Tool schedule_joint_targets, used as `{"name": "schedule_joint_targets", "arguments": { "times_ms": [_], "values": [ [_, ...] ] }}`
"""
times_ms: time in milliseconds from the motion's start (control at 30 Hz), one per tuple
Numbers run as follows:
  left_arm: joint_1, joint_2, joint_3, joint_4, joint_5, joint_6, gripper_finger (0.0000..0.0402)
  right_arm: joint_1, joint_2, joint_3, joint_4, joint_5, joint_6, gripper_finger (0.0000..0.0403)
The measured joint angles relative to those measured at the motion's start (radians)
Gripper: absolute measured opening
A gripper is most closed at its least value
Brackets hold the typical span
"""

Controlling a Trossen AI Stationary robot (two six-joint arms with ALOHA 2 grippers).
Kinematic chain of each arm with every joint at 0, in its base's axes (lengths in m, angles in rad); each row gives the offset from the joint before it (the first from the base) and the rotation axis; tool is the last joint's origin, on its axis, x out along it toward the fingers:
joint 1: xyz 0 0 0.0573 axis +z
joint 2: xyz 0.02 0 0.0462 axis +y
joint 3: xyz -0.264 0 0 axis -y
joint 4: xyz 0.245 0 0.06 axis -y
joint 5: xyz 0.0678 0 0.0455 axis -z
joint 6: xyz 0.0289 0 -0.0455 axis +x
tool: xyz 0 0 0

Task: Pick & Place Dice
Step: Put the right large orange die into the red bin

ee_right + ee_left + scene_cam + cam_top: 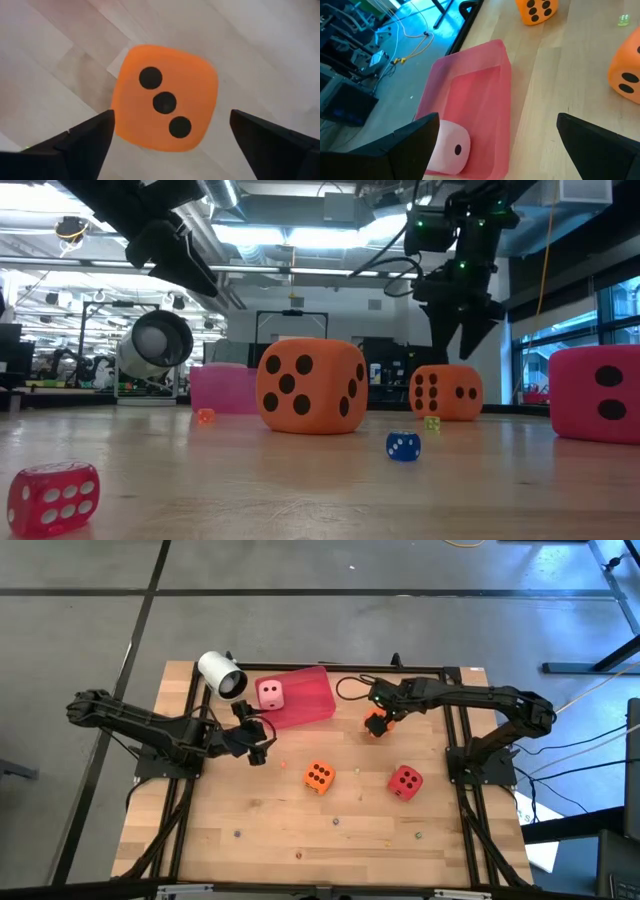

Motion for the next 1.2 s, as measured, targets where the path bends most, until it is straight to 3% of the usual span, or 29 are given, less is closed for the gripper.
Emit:
{"name": "schedule_joint_targets", "arguments": {
  "times_ms": [167,467,767,1000,1200],
  "values": [
    [0.000,0.000,0.000,0.000,0.000,0.002,0.0400,0.000,0.000,-0.005,0.036,-0.055,0.003,0.0399],
    [0.000,0.000,0.000,-0.001,0.000,0.002,0.0400,-0.018,0.002,-0.005,0.044,-0.024,0.026,0.0400],
    [0.000,0.000,0.000,0.000,-0.001,0.003,0.0400,-0.031,0.085,0.000,0.062,-0.039,-0.005,0.0400],
    [0.000,0.000,0.000,0.000,-0.001,0.003,0.0400,-0.035,0.085,-0.004,0.124,-0.140,0.000,0.0400],
    [0.000,0.000,0.000,0.001,-0.001,0.003,0.0400,-0.032,0.085,-0.004,0.114,-0.096,-0.002,0.0400]
  ]
}}
